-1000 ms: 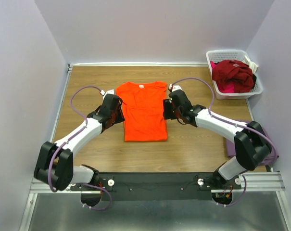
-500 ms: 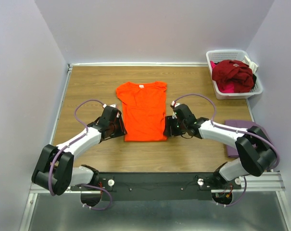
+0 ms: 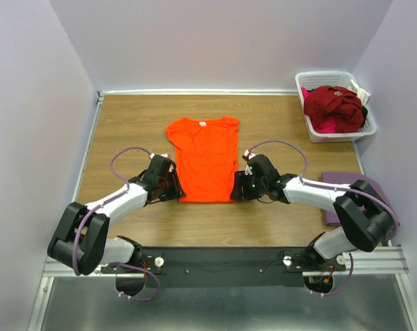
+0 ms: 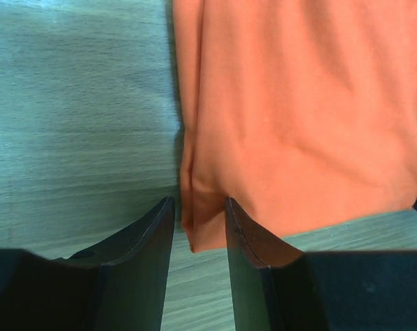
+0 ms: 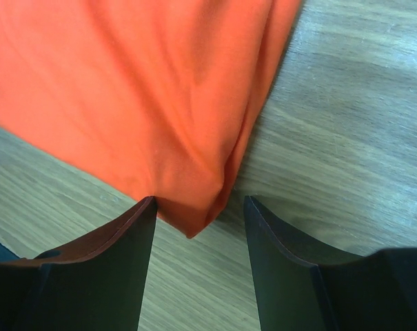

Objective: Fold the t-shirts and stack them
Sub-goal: Grab one side of the 2/3 rectangular tshirt with both arms

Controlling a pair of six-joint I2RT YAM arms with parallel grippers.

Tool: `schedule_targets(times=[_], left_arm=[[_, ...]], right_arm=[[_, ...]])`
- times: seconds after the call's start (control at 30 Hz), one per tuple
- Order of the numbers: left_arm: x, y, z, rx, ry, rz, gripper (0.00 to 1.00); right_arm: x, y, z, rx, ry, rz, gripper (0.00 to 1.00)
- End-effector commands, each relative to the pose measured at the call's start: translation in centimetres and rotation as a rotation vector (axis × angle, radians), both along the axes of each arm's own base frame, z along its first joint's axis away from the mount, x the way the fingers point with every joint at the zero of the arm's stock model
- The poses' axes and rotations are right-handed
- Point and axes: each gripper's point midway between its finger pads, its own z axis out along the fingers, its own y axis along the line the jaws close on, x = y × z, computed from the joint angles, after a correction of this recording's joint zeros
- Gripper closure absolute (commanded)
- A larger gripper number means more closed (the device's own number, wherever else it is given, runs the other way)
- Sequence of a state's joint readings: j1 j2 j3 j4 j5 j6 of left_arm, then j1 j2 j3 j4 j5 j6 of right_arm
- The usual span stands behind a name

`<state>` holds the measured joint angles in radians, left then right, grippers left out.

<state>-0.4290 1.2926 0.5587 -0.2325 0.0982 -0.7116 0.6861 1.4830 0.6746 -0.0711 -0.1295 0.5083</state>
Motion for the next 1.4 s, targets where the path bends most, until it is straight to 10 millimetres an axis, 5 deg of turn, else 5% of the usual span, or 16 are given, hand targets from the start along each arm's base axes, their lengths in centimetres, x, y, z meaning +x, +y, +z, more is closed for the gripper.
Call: schedule_targets(times=[0.0,0.2,0.33,0.53,0.93,1.37], left_arm=[[-1.2,-0.8,-1.2,-0.016,0.057,-0.026,0.56],[-1.7,-1.2,-2.8,0.011,0.120,-0.027,0.56],[-1.9,-1.5,-2.9,0.018,0.133,-0.022,0.62],[-1.8,-1.6,-1.9,0.010,0.112,-0.003,1.00],[-1.4,-0.8,2.3,0.049,0.039,0.072,1.00],[-2.3,-1.6,6.9,0.032,-0.032,0.109,1.00]], right_arm=[[-0.7,0.6,-1.0,0.026,0.034,0.009,0.37],[-1.5,0.5,-1.8,0.027,0.061,0.014,0.44],[-1.7,0.5,-2.2,0.021,0.073,0.018,0.65],[-1.7,0.5,-2.0,0.023,0.072,0.019,0.99],[-1.5,0.2,1.6,0.047,0.005,0.014,0.99],[-2.3,0.8,7.8,0.115,-0.082,0.071,0.99]])
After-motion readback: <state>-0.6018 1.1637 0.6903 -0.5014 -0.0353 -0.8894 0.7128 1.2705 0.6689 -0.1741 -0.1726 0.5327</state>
